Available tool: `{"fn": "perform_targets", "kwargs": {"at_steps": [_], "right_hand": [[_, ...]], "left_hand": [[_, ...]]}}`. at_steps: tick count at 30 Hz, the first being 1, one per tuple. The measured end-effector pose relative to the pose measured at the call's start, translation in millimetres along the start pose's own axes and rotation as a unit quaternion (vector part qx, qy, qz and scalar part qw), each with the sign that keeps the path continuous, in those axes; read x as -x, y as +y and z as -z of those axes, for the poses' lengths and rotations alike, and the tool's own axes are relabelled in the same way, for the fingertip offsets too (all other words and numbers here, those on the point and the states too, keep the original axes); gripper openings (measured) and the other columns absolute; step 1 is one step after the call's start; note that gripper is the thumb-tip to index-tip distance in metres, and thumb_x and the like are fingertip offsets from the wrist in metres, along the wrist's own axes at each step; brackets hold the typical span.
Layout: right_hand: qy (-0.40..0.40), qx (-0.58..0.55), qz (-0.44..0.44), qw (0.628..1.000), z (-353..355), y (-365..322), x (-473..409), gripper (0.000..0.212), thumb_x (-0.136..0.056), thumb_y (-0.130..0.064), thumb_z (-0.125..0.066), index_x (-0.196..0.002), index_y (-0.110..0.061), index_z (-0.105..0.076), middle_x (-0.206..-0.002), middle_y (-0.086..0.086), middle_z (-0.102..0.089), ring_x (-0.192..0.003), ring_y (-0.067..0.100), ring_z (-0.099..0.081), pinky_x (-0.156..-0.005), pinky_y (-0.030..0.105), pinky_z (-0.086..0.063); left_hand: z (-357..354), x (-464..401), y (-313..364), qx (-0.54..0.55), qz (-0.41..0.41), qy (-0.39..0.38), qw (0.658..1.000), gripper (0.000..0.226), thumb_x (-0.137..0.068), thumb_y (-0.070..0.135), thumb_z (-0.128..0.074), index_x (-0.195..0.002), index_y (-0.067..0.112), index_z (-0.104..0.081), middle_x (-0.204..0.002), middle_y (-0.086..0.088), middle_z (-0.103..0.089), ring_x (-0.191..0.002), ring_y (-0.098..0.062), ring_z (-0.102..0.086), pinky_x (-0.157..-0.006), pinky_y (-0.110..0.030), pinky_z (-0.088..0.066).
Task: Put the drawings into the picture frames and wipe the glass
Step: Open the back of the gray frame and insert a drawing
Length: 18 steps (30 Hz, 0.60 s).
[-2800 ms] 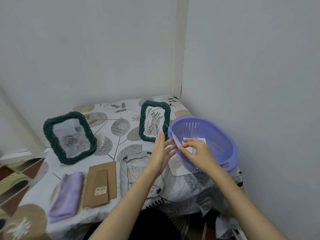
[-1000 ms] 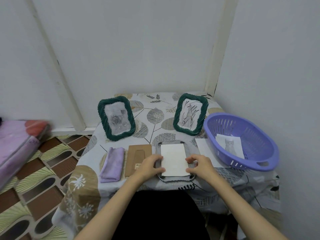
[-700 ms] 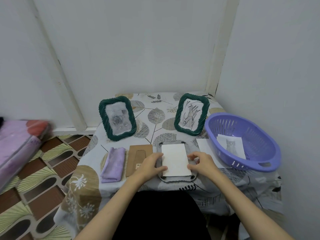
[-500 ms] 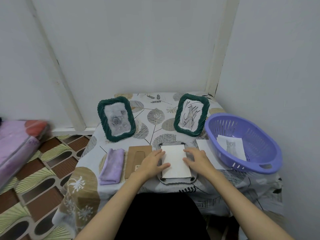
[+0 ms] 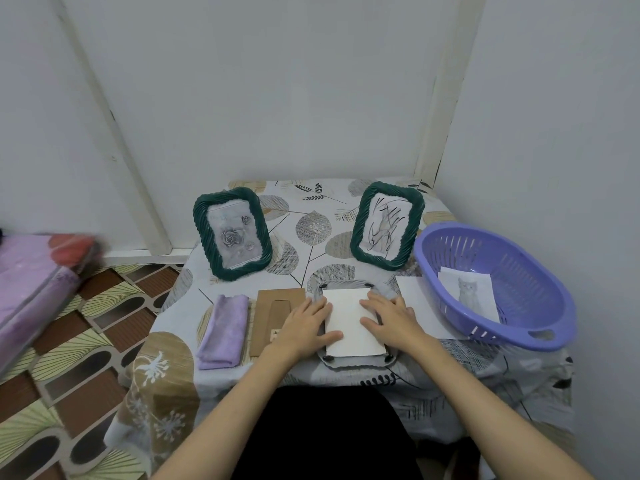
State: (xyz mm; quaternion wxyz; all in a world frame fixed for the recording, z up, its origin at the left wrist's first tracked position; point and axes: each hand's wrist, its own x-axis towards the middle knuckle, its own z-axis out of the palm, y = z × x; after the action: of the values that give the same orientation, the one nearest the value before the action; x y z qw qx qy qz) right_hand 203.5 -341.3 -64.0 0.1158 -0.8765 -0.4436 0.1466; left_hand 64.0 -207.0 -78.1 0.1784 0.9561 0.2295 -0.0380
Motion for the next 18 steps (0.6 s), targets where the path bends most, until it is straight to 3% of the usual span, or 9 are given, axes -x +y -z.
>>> {"fn": "perform_targets", "kwargs": {"at_steps": [3,7,10,18], "right_hand": [[0.010,-0.028,-0.001,1.000,1.2,1.2,1.9,0.049,-0.093,-0.041,-0.045,-0.139,-0.029,-0.036,-0.154,-0.010,-0.019,-0.133,0.026,-0.023,-0.104,0.042,-0.025],[0.084,-0.068,-0.033,0.994,-2.1,5.9,10.6,0.047,-0.092,-0.041,-0.047,-0.135,-0.026,-0.043,-0.154,-0.006,-0.023,-0.133,0.025,-0.024,-0.104,0.042,-0.028],[0.081,-0.071,-0.052,0.993,-7.1,10.2,15.7,0.046,-0.091,-0.044,-0.047,-0.129,-0.020,-0.051,-0.155,-0.001,-0.017,-0.135,0.026,-0.020,-0.106,0.041,-0.026],[0.063,-0.109,-0.063,0.990,-6.7,9.0,16.8,0.040,-0.089,-0.045,-0.050,-0.125,-0.028,-0.055,-0.155,-0.002,-0.018,-0.137,0.025,-0.017,-0.109,0.040,-0.022]], "left_hand": [[0.0,2.2,-1.4,0.014,-0.003,0.015,1.000,0.072,-0.090,0.051,-0.045,-0.147,0.016,-0.018,-0.158,0.000,-0.009,-0.146,-0.023,-0.002,-0.119,-0.035,-0.006],[2.1,8.0,-10.6,0.049,0.021,0.074,0.996,0.072,-0.090,0.051,-0.044,-0.146,0.015,-0.019,-0.157,-0.002,-0.012,-0.146,-0.022,-0.002,-0.120,-0.035,-0.006],[-1.1,9.8,-13.2,0.055,0.037,0.053,0.996,0.076,-0.088,0.054,-0.046,-0.146,0.013,-0.020,-0.157,-0.001,-0.011,-0.146,-0.022,-0.001,-0.120,-0.038,-0.007],[-4.7,8.9,-8.1,0.079,0.034,0.034,0.996,0.065,-0.087,0.051,-0.051,-0.143,0.026,-0.029,-0.158,-0.002,-0.008,-0.146,-0.025,0.002,-0.119,-0.042,-0.004]]}}
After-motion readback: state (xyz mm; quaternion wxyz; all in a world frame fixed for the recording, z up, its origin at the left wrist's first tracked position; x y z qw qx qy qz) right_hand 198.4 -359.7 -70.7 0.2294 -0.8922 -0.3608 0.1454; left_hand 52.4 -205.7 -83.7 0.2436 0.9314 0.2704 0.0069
